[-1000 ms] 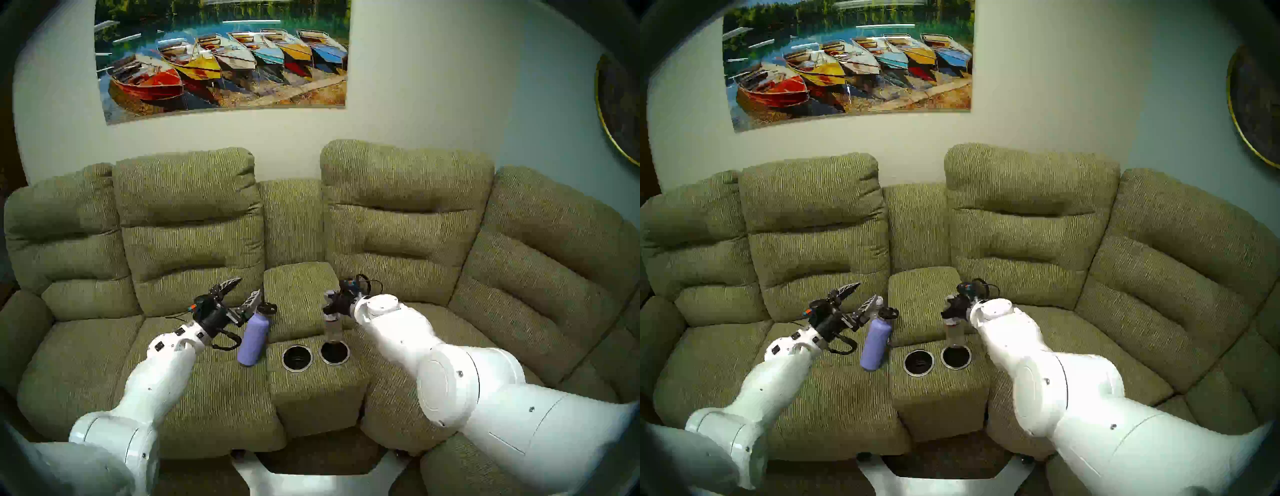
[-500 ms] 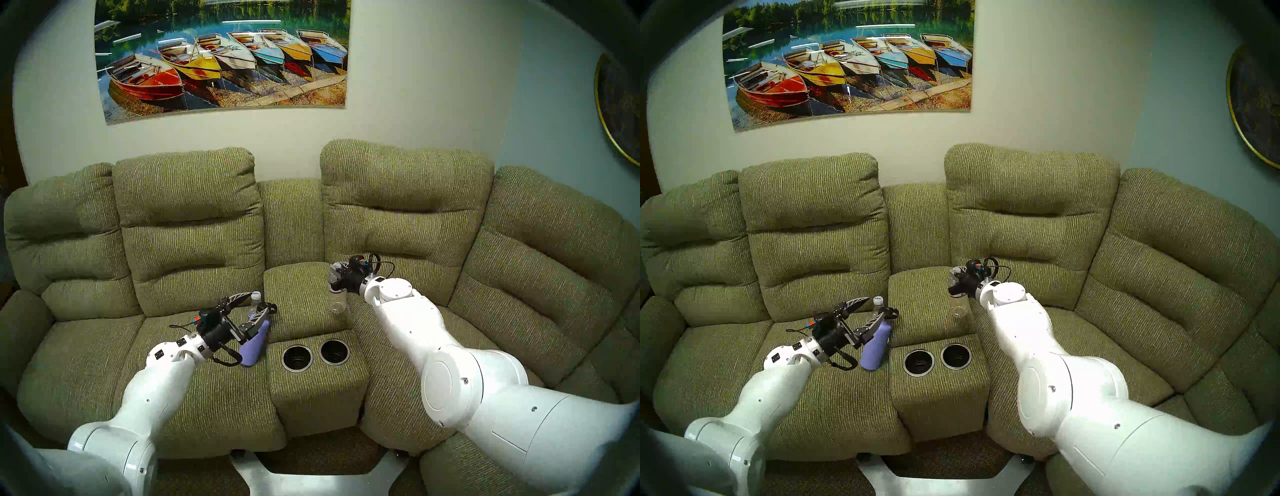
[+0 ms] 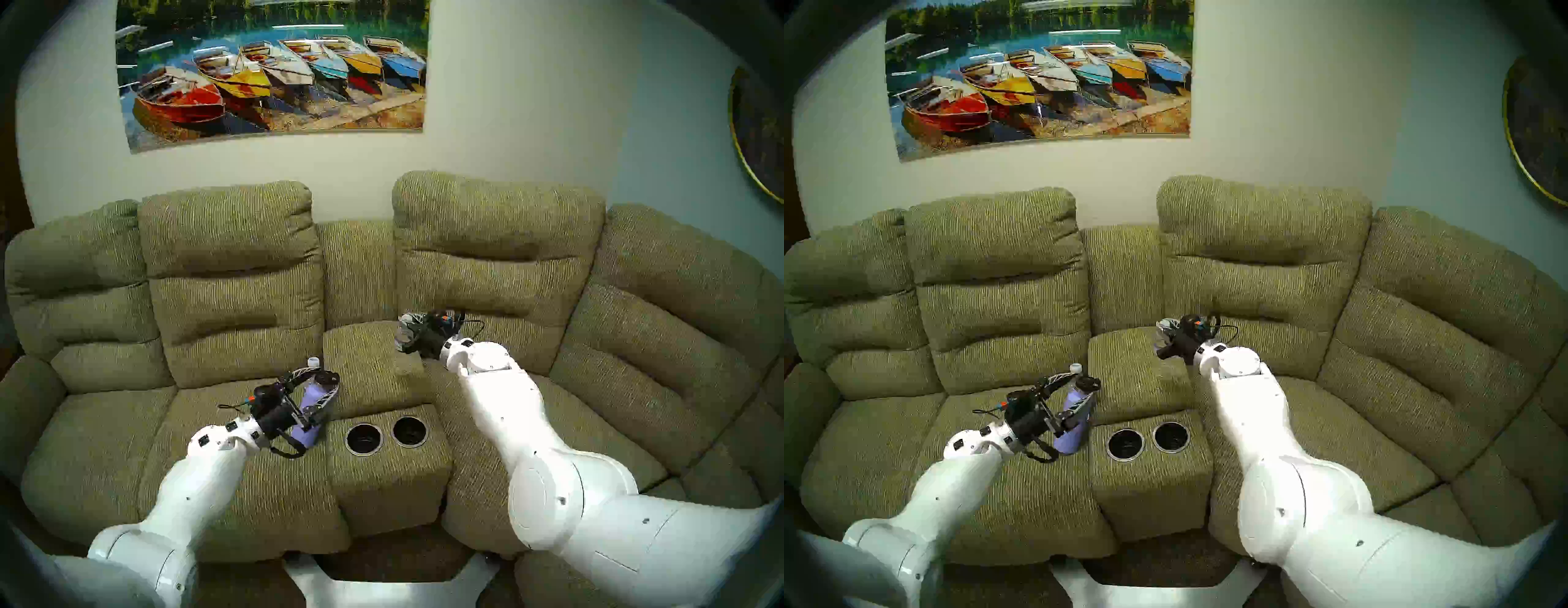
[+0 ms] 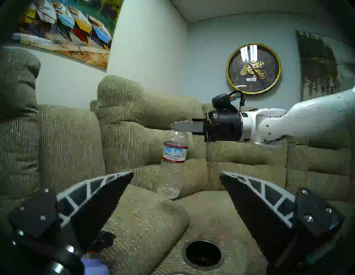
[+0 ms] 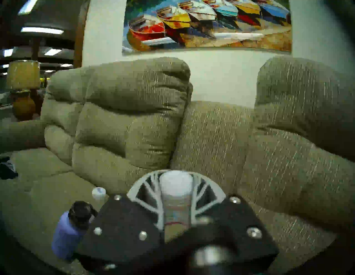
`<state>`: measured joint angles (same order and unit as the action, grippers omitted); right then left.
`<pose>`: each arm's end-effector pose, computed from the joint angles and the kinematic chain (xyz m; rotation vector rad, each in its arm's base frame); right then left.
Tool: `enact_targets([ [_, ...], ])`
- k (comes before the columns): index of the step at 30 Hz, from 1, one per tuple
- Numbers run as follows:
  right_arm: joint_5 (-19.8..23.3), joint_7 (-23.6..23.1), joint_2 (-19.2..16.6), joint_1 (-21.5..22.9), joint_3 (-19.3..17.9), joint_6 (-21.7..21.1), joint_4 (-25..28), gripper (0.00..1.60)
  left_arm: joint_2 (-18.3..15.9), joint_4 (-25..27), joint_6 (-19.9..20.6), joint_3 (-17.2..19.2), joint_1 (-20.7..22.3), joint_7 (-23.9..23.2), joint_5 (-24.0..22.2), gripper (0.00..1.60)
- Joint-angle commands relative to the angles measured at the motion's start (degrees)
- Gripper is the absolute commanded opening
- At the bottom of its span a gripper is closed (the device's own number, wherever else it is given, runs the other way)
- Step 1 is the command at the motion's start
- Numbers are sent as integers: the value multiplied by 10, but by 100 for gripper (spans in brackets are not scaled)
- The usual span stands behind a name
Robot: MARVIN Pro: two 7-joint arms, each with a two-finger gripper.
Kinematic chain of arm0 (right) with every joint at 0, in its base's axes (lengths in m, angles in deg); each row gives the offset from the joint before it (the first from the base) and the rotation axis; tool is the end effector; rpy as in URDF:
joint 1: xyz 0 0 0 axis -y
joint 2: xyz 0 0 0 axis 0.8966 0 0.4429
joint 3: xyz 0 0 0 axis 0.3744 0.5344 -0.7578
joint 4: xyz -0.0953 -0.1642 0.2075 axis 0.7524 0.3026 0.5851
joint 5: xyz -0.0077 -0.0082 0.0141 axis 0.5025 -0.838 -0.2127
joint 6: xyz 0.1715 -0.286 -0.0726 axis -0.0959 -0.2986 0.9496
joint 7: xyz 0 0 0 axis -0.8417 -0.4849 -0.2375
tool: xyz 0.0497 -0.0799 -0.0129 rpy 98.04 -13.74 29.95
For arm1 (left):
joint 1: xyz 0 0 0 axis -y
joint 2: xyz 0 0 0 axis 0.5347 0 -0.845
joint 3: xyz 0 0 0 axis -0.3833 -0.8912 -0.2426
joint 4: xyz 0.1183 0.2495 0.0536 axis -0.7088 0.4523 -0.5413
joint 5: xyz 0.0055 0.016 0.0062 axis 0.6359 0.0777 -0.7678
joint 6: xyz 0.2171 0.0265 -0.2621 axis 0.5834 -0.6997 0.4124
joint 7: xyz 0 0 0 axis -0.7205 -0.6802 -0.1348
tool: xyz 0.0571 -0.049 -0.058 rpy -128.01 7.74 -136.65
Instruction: Take bottles out of cup holder
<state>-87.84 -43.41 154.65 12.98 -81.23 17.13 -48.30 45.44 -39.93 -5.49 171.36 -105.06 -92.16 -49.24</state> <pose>0.5871 0.0866 -0.3169 -1.8472 -0.8129 -1.8738 0.4440 0.0786 -0.4149 1.5792 -0.6341 1.7902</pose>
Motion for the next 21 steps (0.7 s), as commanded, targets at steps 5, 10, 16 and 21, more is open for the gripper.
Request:
enact_targets([
  [5, 14, -59, 25, -38, 8, 4, 92, 0, 17, -19, -37, -12, 34, 36, 33, 160],
  [10, 17, -87, 32, -60, 13, -2, 128, 0, 22, -35, -50, -18, 51, 55, 50, 160],
  [16, 21, -119, 39, -88, 18, -14, 171, 0, 29, -54, -61, -25, 69, 71, 65, 160],
  [21, 23, -144, 46, -111, 23, -31, 209, 0, 34, -68, -70, -30, 83, 84, 77, 160],
])
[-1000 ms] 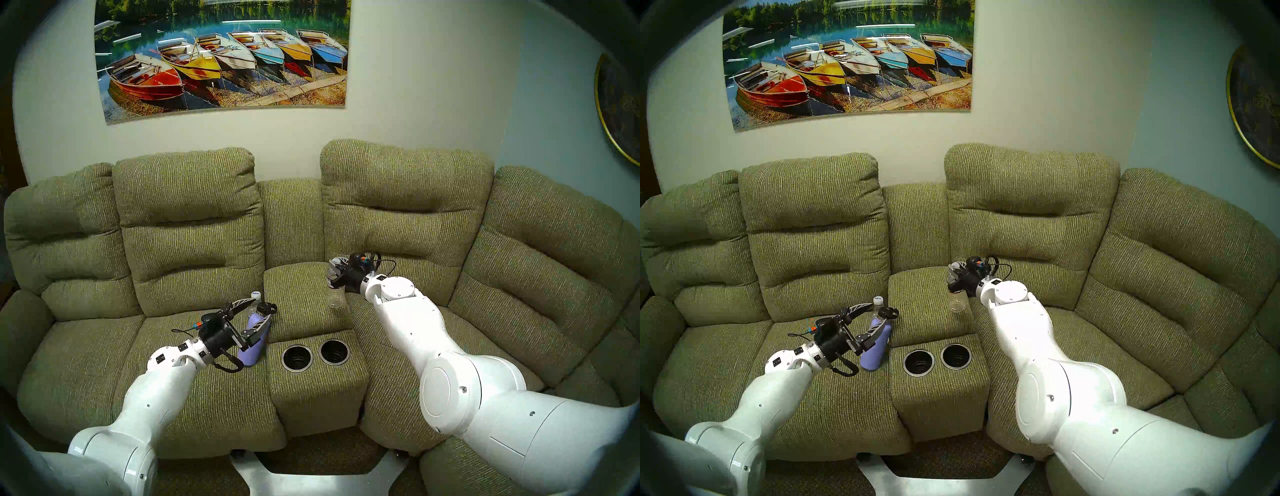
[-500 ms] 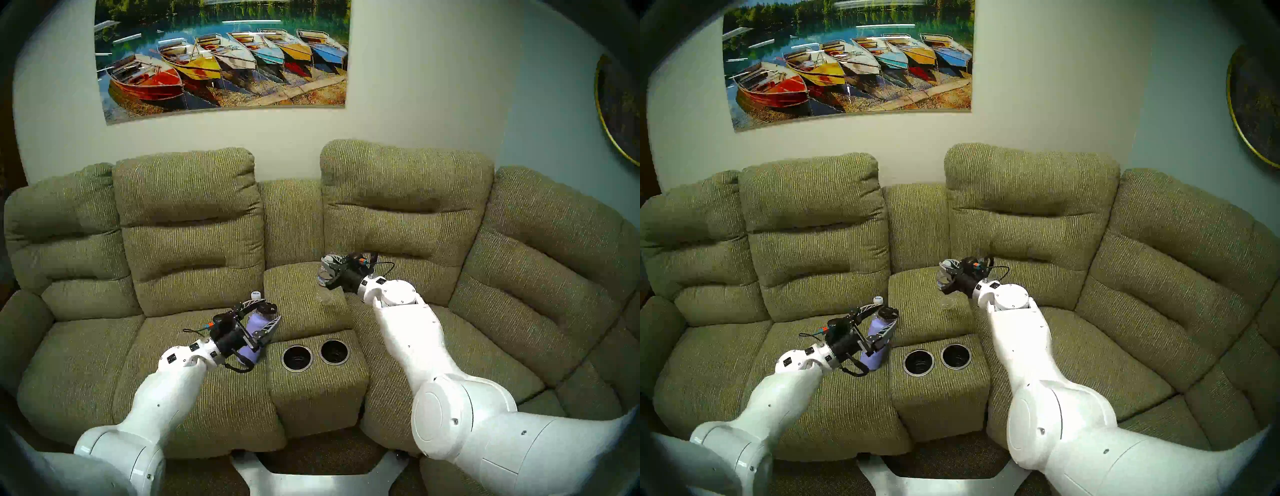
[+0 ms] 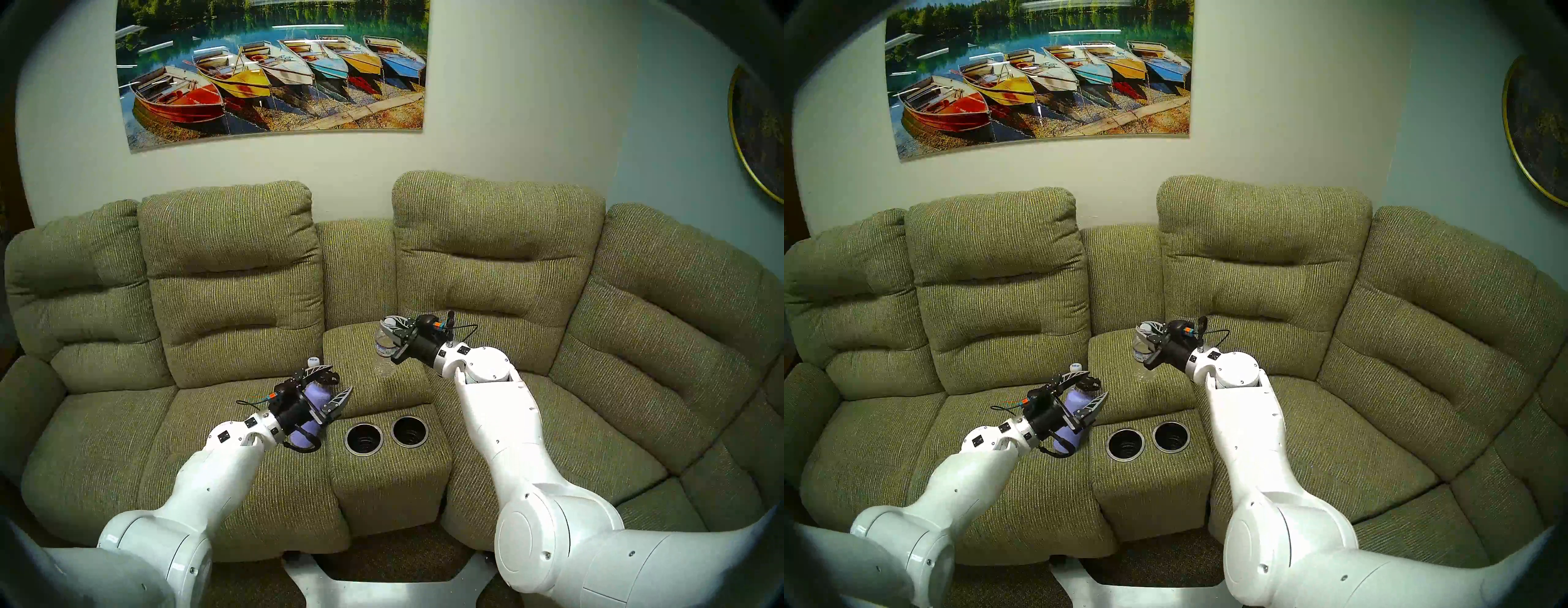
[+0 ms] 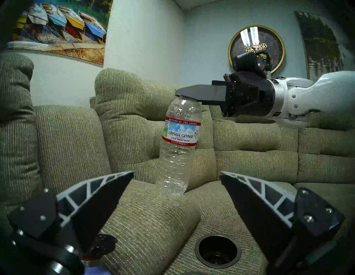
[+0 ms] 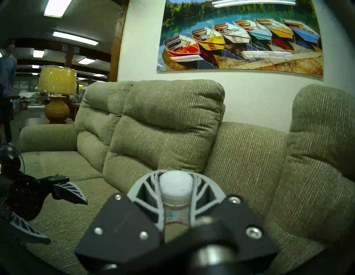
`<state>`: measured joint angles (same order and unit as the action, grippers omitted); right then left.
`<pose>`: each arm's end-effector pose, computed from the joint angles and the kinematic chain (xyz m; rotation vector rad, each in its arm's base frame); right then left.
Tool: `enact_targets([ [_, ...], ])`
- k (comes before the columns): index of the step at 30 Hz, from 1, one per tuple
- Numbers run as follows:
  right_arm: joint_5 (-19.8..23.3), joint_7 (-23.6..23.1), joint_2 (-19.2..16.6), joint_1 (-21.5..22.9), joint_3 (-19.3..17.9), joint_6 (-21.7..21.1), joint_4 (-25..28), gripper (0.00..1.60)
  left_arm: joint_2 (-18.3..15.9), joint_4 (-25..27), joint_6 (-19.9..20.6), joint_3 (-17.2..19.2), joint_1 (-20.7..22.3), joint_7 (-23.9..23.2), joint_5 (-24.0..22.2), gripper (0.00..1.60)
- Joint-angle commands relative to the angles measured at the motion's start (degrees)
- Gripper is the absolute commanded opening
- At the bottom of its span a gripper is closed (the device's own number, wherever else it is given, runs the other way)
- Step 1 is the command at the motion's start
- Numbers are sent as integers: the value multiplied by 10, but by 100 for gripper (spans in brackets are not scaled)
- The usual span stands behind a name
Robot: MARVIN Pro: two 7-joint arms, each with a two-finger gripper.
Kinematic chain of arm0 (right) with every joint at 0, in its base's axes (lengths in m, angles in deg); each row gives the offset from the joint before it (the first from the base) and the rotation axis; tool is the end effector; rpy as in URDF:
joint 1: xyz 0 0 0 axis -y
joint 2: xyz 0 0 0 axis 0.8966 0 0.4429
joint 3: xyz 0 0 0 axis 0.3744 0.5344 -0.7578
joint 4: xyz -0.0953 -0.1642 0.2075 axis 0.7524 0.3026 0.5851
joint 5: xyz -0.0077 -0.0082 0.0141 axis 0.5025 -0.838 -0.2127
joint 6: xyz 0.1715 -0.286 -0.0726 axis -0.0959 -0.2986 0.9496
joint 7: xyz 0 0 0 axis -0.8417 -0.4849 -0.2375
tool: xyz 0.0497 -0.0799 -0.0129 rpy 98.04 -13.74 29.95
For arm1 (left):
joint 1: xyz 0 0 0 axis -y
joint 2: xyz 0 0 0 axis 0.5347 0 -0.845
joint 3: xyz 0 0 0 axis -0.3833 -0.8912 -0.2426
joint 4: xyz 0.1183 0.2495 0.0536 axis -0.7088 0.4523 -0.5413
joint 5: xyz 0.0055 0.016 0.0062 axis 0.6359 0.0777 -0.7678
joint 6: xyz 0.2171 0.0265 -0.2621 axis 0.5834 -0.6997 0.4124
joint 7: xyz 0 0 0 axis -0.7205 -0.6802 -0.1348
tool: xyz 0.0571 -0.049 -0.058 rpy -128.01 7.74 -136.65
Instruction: Take bottles out of cup holder
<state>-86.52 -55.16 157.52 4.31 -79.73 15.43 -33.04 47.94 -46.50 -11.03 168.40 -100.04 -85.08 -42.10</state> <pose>0.5509 0.1097 -0.3007 -1.6599 -0.9594 -1.8203 0.4645 0.0555 -0.4257 1.6507 -0.7116 1.8380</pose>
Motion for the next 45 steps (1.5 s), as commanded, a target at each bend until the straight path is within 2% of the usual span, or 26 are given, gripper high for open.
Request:
enact_targets([
  [1, 12, -35, 19, -30, 9, -19, 65, 0, 10, -5, -16, -1, 36, 15, 8, 160],
  [12, 24, -77, 21, -65, 17, -53, 140, 0, 19, -29, -32, -17, 49, 8, 25, 160],
  [13, 24, -79, 19, -75, 23, -65, 163, 0, 20, -31, -35, -18, 48, 8, 26, 160],
  [14, 28, -86, 19, -70, 23, -64, 154, 0, 21, -32, -36, -19, 48, 5, 26, 160],
  [27, 68, -103, -13, -124, 81, -164, 260, 0, 36, -63, -59, -23, 70, -8, 28, 160],
  [28, 73, -107, -12, -122, 79, -164, 254, 0, 36, -66, -60, -23, 71, -9, 27, 160],
  [31, 86, -102, -24, -141, 99, -189, 291, 0, 38, -75, -63, -22, 78, -15, 25, 160],
  [37, 114, -86, -40, -166, 128, -222, 328, 0, 43, -94, -64, -20, 87, -34, 20, 160],
  [45, 111, -8, -55, -198, 149, -250, 373, 0, 44, -83, -89, -2, 81, -82, -7, 160],
])
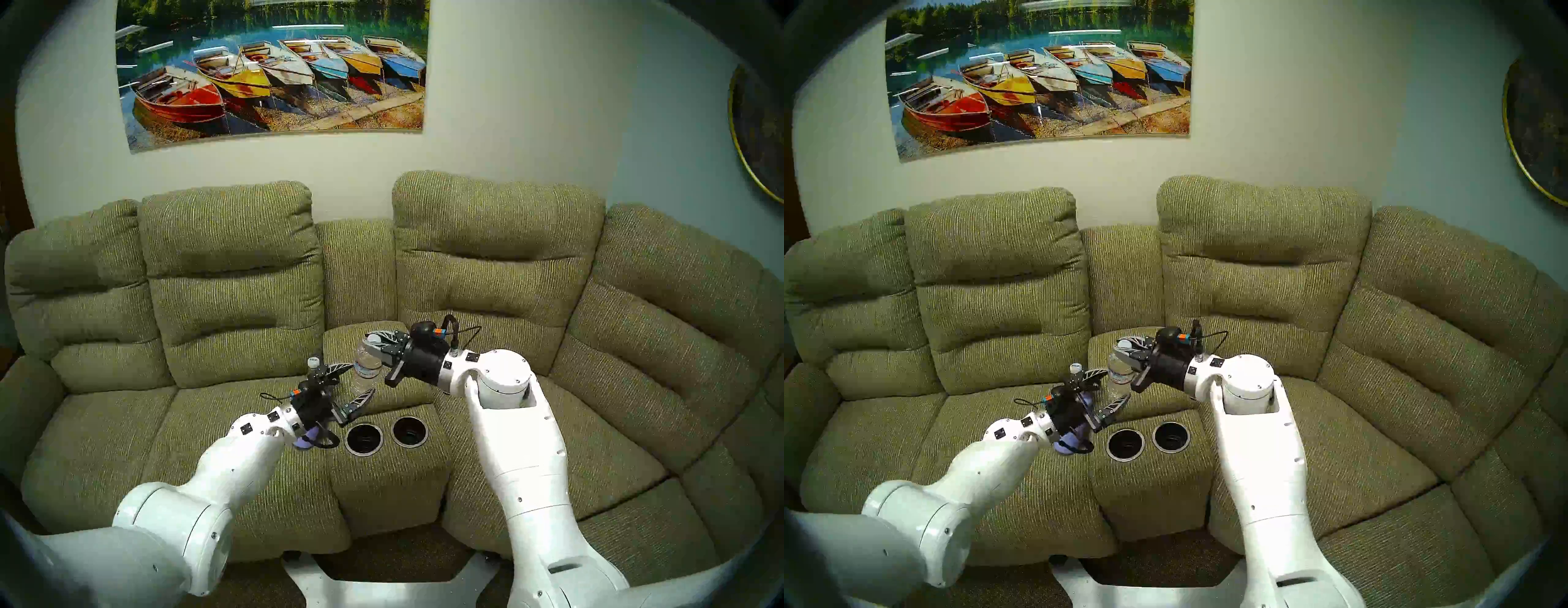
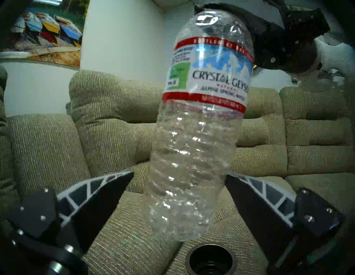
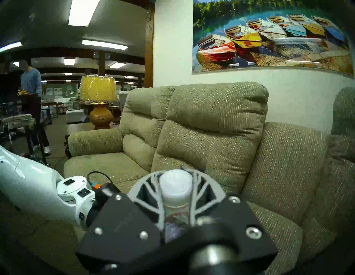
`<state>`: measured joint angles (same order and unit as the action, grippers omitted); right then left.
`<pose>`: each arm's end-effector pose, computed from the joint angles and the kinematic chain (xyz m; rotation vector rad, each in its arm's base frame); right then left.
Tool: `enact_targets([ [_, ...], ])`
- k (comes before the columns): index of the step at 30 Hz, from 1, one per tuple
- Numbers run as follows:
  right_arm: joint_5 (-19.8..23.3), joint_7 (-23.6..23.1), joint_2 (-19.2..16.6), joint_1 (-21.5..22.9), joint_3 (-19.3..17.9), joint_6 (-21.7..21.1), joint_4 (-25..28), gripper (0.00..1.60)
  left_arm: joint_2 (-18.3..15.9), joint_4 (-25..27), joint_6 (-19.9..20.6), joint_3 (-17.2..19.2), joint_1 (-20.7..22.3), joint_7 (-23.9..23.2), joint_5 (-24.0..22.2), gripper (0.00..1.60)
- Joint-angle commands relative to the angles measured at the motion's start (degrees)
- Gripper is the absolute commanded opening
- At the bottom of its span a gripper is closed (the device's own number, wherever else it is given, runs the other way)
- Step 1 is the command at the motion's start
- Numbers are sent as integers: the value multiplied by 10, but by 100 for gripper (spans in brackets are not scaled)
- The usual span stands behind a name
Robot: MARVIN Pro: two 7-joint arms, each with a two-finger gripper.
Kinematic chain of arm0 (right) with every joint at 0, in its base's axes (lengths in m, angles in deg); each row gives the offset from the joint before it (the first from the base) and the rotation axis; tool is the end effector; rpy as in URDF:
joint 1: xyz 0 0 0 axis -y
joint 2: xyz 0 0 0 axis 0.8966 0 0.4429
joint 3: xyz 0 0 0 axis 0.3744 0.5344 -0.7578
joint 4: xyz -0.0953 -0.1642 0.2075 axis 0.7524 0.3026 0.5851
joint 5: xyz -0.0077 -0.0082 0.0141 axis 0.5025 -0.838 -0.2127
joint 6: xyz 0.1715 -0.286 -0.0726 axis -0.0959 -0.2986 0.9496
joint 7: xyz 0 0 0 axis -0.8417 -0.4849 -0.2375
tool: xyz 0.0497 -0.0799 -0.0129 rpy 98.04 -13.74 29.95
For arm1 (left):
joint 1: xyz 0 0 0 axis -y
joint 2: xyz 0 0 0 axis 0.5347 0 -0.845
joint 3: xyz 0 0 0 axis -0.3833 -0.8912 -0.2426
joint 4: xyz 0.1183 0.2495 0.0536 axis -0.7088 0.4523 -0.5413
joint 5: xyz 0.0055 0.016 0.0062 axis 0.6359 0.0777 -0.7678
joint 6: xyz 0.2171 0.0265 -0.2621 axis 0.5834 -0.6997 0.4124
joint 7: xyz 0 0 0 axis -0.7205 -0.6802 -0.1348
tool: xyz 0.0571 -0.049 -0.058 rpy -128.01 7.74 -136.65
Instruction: Take bottles out of cup holder
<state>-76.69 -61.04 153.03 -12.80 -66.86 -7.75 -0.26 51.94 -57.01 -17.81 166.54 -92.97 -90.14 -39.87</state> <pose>0.4718 0.1256 -0.2443 -1.6290 -1.0050 -1.6110 0.4756 0.0171 -0.4298 1.5472 -0.8314 1.8090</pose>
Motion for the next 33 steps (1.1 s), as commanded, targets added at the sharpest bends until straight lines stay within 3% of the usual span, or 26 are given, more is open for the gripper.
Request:
enact_targets([
  [1, 15, 57, -10, -28, 22, -21, 47, 0, 3, 25, -27, 17, 9, -36, -31, 160],
  [4, 20, 65, -10, -27, 28, -26, 49, 0, 0, 34, -48, 13, 5, -36, -27, 160],
  [16, 37, 65, -9, -27, 37, -33, 46, 0, -11, 86, -30, -3, -21, -43, -55, 160],
  [20, 34, 68, -10, -25, 30, -31, 40, 0, -20, 123, -22, -24, -42, -34, -67, 160],
  [33, 48, 41, -11, -29, 29, -39, 57, 0, -15, 99, -24, -54, -27, -31, -79, 160],
])
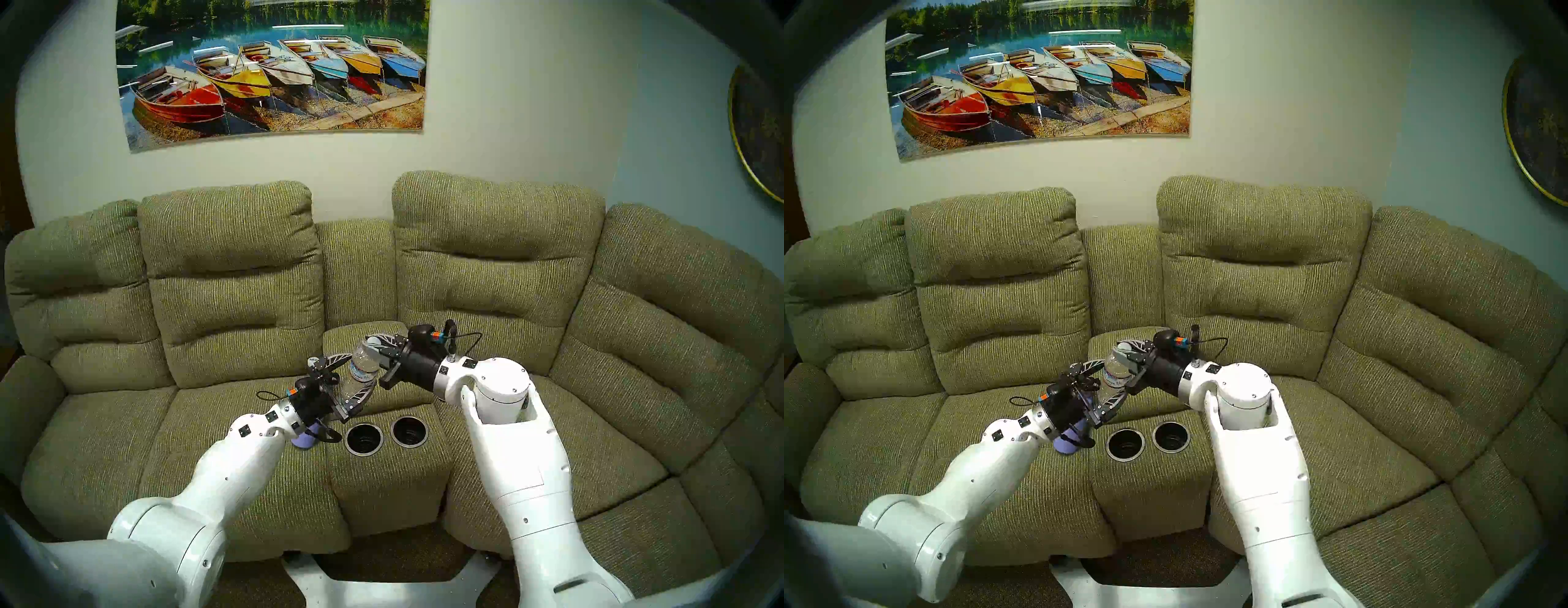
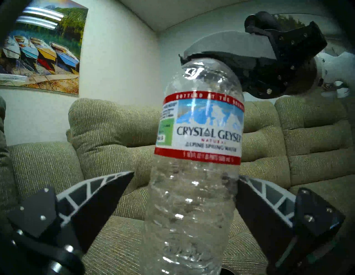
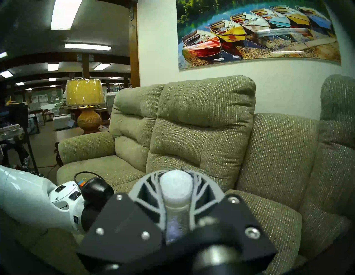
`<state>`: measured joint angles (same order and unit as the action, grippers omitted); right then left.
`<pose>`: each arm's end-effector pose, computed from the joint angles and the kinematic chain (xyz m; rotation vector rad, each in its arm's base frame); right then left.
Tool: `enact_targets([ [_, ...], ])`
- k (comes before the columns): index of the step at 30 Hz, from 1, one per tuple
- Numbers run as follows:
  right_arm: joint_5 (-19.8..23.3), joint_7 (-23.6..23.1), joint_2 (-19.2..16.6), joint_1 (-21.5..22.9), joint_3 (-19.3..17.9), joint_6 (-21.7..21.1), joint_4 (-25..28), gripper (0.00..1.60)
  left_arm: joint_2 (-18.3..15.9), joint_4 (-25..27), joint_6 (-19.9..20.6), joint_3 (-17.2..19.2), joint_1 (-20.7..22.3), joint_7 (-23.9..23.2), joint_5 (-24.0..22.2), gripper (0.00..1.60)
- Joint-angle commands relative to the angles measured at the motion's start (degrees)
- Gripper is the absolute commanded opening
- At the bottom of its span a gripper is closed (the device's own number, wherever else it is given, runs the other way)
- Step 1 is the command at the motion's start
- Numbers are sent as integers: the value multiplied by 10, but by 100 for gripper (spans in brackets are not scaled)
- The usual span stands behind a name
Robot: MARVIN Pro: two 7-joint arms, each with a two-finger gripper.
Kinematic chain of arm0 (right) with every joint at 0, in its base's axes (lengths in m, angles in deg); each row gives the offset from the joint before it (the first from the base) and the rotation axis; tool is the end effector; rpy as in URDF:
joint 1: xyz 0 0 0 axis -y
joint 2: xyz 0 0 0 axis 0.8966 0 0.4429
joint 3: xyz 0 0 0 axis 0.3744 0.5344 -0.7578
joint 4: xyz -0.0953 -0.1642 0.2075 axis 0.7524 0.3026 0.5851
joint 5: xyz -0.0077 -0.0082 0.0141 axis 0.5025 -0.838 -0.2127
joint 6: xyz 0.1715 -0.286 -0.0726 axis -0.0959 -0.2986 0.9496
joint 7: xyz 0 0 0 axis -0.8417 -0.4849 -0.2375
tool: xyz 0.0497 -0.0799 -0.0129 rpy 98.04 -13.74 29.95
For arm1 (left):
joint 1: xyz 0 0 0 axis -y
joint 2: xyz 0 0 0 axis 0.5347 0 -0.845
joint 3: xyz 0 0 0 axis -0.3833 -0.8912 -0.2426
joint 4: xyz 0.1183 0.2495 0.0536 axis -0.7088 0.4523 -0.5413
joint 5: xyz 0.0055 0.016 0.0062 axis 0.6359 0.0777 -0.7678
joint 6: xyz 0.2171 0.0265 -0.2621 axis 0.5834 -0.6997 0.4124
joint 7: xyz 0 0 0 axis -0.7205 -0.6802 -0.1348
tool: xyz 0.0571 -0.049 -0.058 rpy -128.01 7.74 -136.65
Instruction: Take bottles out of cup holder
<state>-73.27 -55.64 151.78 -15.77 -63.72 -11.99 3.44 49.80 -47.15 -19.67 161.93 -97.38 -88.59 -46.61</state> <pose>0.4596 0.1342 -0.2441 -1.6794 -0.9197 -1.5954 0.4715 0.0098 -0.4082 1.4265 -0.8418 1.9097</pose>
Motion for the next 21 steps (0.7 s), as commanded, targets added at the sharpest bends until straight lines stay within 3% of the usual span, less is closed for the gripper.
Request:
enact_targets([
  [1, 15, -19, -1, 1, -2, 4, 20, 0, 7, -3, 2, -10, 19, -49, -15, 160],
  [17, 18, -58, -3, -7, 7, 13, 26, 0, 9, -37, -8, -38, 41, -54, -37, 160],
  [20, 17, -60, -2, -7, 9, 12, 26, 0, 6, -31, -6, -43, 41, -57, -42, 33],
  [21, 16, -61, -2, -7, 9, 10, 25, 0, 6, -29, -11, -44, 40, -58, -43, 4],
])
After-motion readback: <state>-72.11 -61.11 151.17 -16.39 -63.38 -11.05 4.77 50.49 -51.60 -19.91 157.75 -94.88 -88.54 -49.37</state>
